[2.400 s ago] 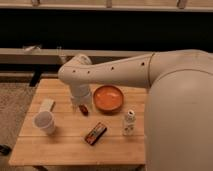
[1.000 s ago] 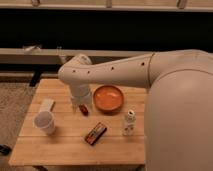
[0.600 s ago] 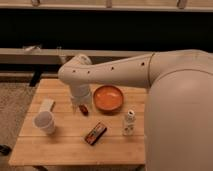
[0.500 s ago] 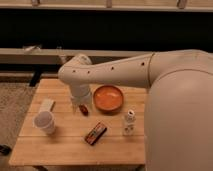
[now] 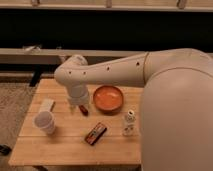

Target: Place the ceramic cup in the ceramic bowl

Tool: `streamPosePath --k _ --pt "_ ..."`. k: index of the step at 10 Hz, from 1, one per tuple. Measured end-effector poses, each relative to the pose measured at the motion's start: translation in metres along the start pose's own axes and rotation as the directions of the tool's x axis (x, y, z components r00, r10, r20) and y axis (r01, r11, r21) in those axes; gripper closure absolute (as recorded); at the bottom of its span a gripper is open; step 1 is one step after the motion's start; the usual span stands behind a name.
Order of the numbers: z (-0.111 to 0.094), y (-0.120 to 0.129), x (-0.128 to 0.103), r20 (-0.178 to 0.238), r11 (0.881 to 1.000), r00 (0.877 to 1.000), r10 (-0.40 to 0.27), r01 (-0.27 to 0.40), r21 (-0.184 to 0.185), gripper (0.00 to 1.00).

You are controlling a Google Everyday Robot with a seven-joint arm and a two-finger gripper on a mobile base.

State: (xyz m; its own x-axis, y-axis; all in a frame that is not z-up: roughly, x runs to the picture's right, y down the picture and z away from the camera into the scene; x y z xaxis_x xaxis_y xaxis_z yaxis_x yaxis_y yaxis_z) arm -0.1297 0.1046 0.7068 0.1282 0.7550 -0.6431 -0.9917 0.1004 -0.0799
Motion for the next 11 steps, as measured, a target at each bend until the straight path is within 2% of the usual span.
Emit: streamPosePath --k 3,6,11 --pt "0.007 0.05 -0.031 0.025 0.998 0.998 -0.062 0.061 0.021 0.35" --pt "0.016 0.089 -0.059 0.043 0.993 0.992 -0.117 0.117 0.016 0.35" --pt "0.037 0.131 -0.102 0.064 0.987 0.986 -0.152 0.154 -0.033 0.35"
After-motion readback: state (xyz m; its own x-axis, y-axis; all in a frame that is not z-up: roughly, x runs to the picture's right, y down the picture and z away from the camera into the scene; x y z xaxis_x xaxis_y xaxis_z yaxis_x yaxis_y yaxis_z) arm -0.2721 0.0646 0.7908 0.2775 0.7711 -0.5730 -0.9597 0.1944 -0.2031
